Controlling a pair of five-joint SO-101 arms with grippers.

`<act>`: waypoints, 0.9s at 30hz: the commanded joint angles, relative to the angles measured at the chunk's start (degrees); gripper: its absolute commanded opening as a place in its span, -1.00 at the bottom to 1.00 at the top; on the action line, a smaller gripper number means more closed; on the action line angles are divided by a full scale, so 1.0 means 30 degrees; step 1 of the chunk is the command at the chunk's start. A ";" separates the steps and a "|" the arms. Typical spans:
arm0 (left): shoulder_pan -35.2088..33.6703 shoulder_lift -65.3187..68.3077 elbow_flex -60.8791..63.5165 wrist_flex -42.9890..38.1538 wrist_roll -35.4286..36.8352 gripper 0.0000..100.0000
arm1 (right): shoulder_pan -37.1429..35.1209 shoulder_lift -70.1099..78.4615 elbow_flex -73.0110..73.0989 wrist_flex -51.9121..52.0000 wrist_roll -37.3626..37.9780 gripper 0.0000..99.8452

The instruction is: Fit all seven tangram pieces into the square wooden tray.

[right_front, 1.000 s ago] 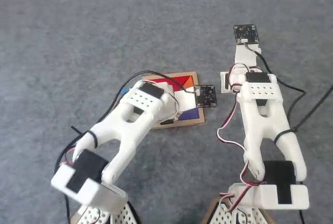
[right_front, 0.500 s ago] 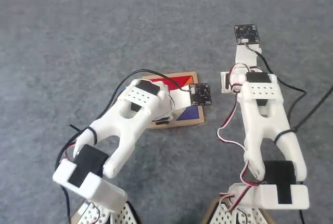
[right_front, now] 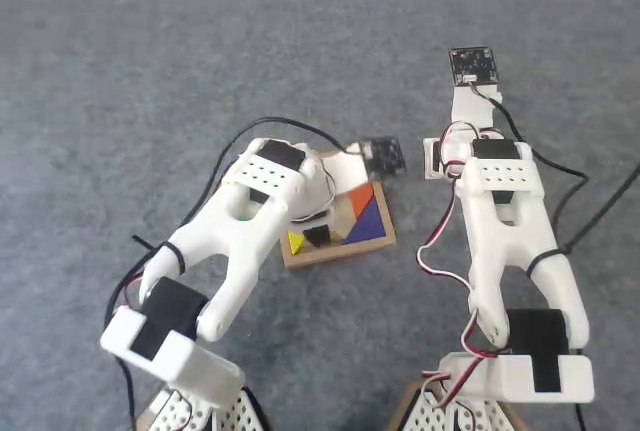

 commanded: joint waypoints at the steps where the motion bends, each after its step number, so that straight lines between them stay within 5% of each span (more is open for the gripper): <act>1: 0.0029 -0.0440 -0.1011 -0.1143 0.3692 -0.41 | -0.0132 -0.1099 -0.0498 0.0073 -0.0088 -0.98; 7: -0.0029 -0.1201 0.0103 -0.4161 0.8322 -0.50 | -0.0132 -0.1070 -0.0498 0.0073 -0.0088 -0.98; 14: 0.0088 -0.0762 0.1158 -0.4864 0.8498 -0.98 | -0.0132 -0.1070 -0.0352 0.0044 -0.0088 -0.98; 27: 0.2139 0.0527 0.1216 -0.2051 1.0520 -0.97 | -0.0132 -0.1070 -0.0293 -0.0308 -0.0088 -0.98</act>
